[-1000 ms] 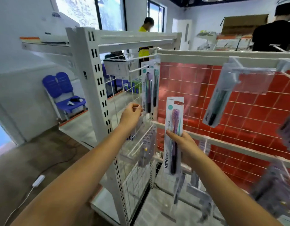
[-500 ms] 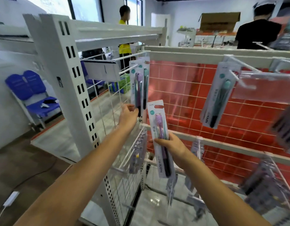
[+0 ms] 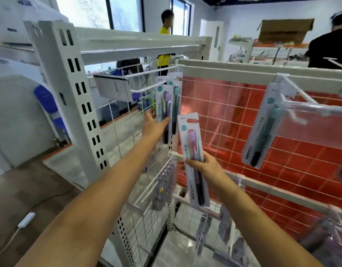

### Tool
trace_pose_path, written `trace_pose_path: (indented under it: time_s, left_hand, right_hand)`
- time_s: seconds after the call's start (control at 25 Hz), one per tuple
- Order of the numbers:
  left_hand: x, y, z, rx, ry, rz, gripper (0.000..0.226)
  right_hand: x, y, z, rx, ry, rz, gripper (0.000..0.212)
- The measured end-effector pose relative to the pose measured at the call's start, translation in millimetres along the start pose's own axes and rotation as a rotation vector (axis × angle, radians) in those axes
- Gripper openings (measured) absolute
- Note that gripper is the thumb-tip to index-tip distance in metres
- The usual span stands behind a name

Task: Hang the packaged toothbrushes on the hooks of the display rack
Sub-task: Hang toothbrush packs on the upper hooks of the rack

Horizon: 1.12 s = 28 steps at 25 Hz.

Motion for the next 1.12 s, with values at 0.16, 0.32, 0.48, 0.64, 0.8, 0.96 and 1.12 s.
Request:
trace_pose_path:
  time_s: [0.16, 0.32, 0.48, 0.64, 0.8, 0.96, 1.12]
  left_hand:
    - [-13.8, 8.6, -13.2, 0.153, -0.108, -0.018, 0.051]
    - [-11.3, 5.5, -18.3, 0.298, -0.169, -0.019, 0.036]
    - [-0.4, 3.4, -7.8, 0.360, -0.173, -0.035, 0.035]
    - [8.8, 0.0, 14.5, 0.374, -0.163, -0.039, 0.026]
    - [25.0, -0.8, 35.8, 0.398, -0.172, -0.057, 0.021]
    - [40.6, 1.4, 57.6, 0.451, -0.163, -0.108, 0.021]
    - [49.4, 2.0, 76.6, 0.502, -0.127, -0.132, 0.019]
  right_hand:
    - [-0.9, -1.5, 6.2, -0.074, -0.058, 0.017, 0.017]
    - [-1.8, 1.4, 13.6, -0.106, -0.073, 0.020, 0.020]
    - [-2.2, 5.5, 13.0, -0.126, -0.067, -0.001, 0.020]
    - [-0.8, 4.6, 3.7, -0.131, -0.064, 0.006, 0.020]
    - [1.6, 0.4, -10.9, -0.126, -0.060, 0.025, 0.020]
    - [11.0, -4.3, -28.3, -0.168, -0.104, 0.029, 0.021]
    - [19.8, -10.1, -40.3, -0.205, -0.131, 0.061, 0.021]
Point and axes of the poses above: each hand's wrist, its own x-axis away from the middle knuckle, its own z-axis out of the back of the hand, y = z × x, the point moved 7 cm from there along -x, towards the middle knuckle, and after that the axes turned 11 degrees about y, right-handed, at the moved point
